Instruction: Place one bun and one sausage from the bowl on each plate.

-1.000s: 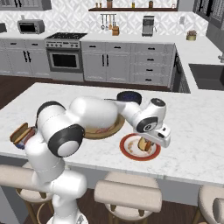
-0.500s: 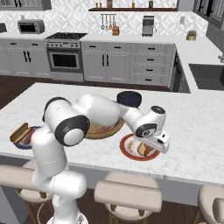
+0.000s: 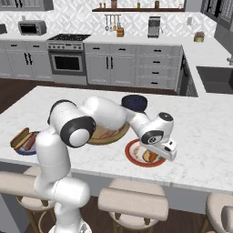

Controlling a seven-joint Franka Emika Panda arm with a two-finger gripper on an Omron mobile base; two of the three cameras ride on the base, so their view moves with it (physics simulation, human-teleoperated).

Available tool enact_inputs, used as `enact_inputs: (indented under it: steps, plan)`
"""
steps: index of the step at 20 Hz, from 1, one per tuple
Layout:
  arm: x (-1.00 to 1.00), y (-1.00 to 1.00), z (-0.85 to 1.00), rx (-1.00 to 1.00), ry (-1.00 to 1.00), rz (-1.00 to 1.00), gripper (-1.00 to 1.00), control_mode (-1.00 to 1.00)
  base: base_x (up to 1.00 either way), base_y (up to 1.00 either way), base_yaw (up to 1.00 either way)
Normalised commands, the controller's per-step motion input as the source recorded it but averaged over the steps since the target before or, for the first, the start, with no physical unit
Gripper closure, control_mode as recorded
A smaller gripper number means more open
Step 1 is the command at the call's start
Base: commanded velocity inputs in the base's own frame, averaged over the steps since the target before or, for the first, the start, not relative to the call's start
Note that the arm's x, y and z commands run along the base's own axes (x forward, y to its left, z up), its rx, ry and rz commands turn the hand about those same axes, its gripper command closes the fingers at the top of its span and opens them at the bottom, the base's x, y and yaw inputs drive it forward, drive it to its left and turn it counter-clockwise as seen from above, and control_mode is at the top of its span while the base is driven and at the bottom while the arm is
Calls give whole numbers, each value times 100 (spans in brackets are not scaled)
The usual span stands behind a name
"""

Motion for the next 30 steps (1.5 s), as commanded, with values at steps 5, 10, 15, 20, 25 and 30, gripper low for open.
enact_inputs:
  steps: [5, 10, 15, 20, 25, 30]
  plan:
    - [-1, 1, 17, -2, 0, 0, -100, -100, 0, 0, 0]
    - [-9, 25, 56, -10, -3, 0, -100, -100, 0, 0, 0]
    - [-29, 51, 62, -10, -8, 0, -100, -100, 0, 0, 0]
    - [-21, 95, 73, -8, -9, 0, -100, -100, 0, 0, 0]
    - [4, 100, 54, -21, 1, -1, -100, -100, 0, 0, 0]
    - [39, 100, 55, -27, 19, 0, -100, -100, 0, 0, 0]
